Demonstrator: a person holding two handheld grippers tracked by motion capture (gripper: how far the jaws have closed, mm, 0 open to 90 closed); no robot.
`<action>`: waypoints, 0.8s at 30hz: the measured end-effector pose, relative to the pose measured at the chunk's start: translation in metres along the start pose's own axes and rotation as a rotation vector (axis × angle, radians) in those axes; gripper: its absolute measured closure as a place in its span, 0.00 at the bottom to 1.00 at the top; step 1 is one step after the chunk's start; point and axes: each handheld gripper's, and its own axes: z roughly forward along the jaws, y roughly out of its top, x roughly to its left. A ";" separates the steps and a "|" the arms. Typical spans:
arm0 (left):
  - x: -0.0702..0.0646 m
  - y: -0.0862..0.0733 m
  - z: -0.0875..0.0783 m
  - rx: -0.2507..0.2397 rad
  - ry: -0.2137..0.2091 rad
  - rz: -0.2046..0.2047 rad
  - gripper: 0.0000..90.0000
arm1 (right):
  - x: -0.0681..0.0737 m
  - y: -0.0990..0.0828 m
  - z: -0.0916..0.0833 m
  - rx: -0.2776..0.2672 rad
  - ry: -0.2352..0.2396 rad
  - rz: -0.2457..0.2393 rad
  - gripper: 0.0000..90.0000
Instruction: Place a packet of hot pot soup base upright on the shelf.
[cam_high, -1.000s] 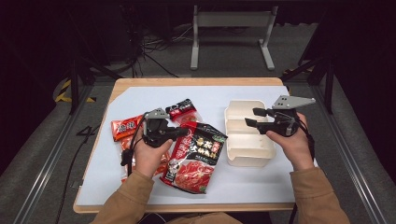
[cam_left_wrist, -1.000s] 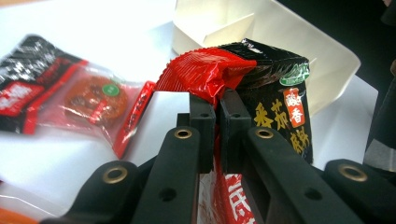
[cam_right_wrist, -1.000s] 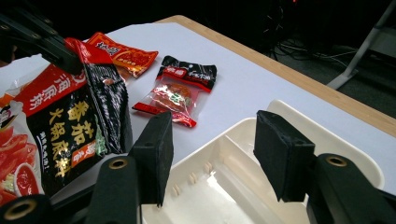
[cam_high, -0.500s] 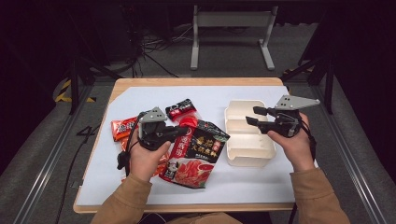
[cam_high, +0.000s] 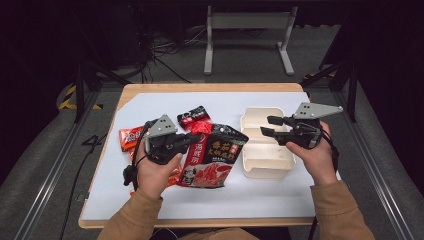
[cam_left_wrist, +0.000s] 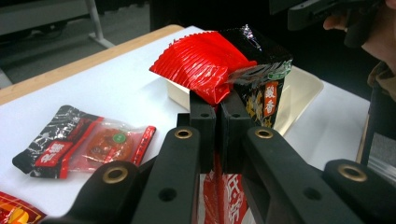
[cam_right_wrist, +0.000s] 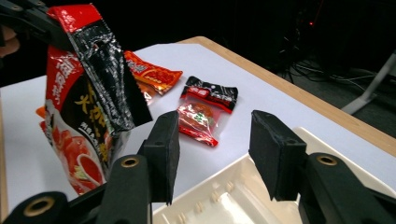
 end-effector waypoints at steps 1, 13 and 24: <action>0.000 0.000 -0.001 -0.005 0.002 0.000 0.96 | 0.000 0.001 0.000 -0.004 0.006 -0.001 0.58; 0.002 0.002 -0.014 -0.089 0.040 -0.008 0.96 | 0.015 0.010 0.004 -0.045 0.133 0.010 0.43; 0.000 0.003 -0.018 -0.141 0.034 -0.012 0.96 | 0.037 0.017 0.027 -0.039 0.180 -0.013 0.38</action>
